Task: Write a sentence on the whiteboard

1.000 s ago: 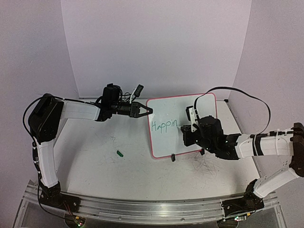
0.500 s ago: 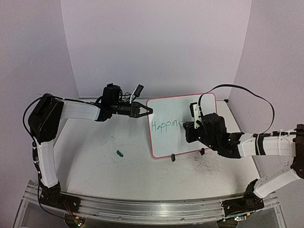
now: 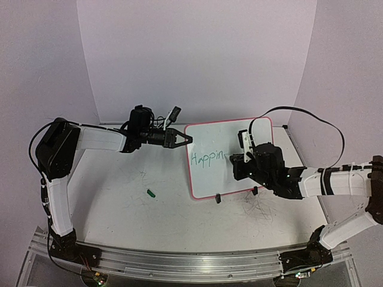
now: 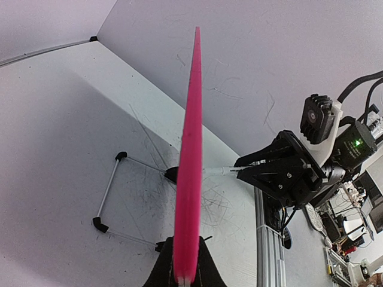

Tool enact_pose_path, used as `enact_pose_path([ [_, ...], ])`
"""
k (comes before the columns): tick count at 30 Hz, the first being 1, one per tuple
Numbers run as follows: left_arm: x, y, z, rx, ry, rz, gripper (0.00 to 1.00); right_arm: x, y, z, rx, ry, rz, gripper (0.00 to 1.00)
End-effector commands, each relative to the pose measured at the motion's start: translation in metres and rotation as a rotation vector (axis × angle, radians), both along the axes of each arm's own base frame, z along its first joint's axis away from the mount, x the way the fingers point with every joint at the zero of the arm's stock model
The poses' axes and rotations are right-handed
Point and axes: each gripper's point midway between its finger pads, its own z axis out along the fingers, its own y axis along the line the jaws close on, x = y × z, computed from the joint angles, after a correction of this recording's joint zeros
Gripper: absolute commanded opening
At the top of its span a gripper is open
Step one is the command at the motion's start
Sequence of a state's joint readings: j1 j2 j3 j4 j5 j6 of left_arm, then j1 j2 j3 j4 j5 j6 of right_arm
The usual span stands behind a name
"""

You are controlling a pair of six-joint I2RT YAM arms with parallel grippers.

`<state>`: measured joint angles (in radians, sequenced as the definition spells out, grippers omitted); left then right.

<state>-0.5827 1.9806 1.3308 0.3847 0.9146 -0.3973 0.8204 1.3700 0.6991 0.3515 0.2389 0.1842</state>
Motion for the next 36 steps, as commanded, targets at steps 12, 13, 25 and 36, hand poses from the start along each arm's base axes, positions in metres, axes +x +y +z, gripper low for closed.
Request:
enact_pose_path([
  [12,-0.016,-0.012,-0.002,0.013,0.000,-0.041,0.00,0.010,-0.016,0.016,0.018,-0.047,-0.113,0.00],
  [13,-0.016,-0.012,-0.002,0.013,0.000,-0.040,0.00,0.011,-0.016,0.017,0.021,-0.049,-0.115,0.00],
  [25,-0.016,-0.012,-0.003,0.014,-0.001,-0.039,0.00,0.017,-0.004,0.027,0.051,-0.094,-0.088,0.00],
  [36,-0.016,-0.012,-0.002,0.013,-0.003,-0.040,0.00,0.010,0.003,0.010,0.029,-0.041,-0.028,0.00],
])
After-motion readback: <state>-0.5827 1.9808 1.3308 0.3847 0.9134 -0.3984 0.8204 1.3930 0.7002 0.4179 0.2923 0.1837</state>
